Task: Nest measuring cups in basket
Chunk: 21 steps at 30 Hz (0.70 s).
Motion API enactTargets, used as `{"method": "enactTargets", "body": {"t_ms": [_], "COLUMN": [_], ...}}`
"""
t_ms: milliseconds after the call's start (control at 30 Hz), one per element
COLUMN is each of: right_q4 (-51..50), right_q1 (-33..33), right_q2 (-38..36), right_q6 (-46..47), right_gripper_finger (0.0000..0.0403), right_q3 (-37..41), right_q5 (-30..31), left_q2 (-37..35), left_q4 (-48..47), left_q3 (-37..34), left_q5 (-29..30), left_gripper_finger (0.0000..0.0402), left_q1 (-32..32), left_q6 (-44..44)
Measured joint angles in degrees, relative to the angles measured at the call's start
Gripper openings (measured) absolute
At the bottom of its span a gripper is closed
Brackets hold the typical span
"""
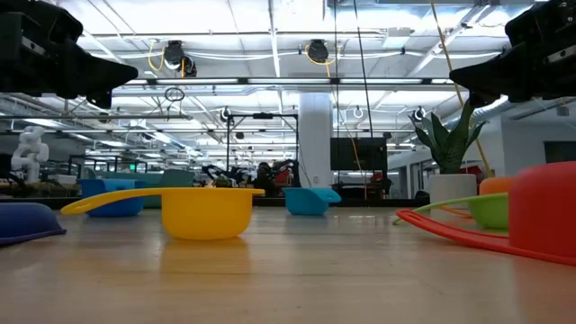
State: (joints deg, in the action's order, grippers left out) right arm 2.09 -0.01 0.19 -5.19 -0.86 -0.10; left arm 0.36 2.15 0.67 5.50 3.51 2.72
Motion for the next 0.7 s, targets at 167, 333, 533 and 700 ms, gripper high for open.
{"method": "enactTargets", "body": {"t_ms": [167, 333, 533, 700], "right_q4": [0.0, 0.0, 0.0, 0.0], "right_q1": [0.0, 0.0, 0.0, 0.0], "right_q2": [0.0, 0.0, 0.0, 0.0], "right_q6": [0.0, 0.0, -0.8, -1.5], "right_gripper_finger": [0.0, 0.0, 0.0, 0.0], "right_q3": [0.0, 0.0, 0.0, 0.0], "right_q5": [0.0, 0.0, 0.0, 0.0], "left_q2": [0.0, 0.0, 0.0, 0.0], "left_q4": [0.0, 0.0, 0.0, 0.0], "left_q3": [0.0, 0.0, 0.0, 0.0], "left_q5": [0.0, 0.0, 0.0, 0.0], "left_gripper_finger": [0.0006, 0.0006, 0.0006, 0.0006], "left_q1": [0.0, 0.0, 0.0, 0.0], "left_q6": [0.0, 0.0, 0.0, 0.0]}}
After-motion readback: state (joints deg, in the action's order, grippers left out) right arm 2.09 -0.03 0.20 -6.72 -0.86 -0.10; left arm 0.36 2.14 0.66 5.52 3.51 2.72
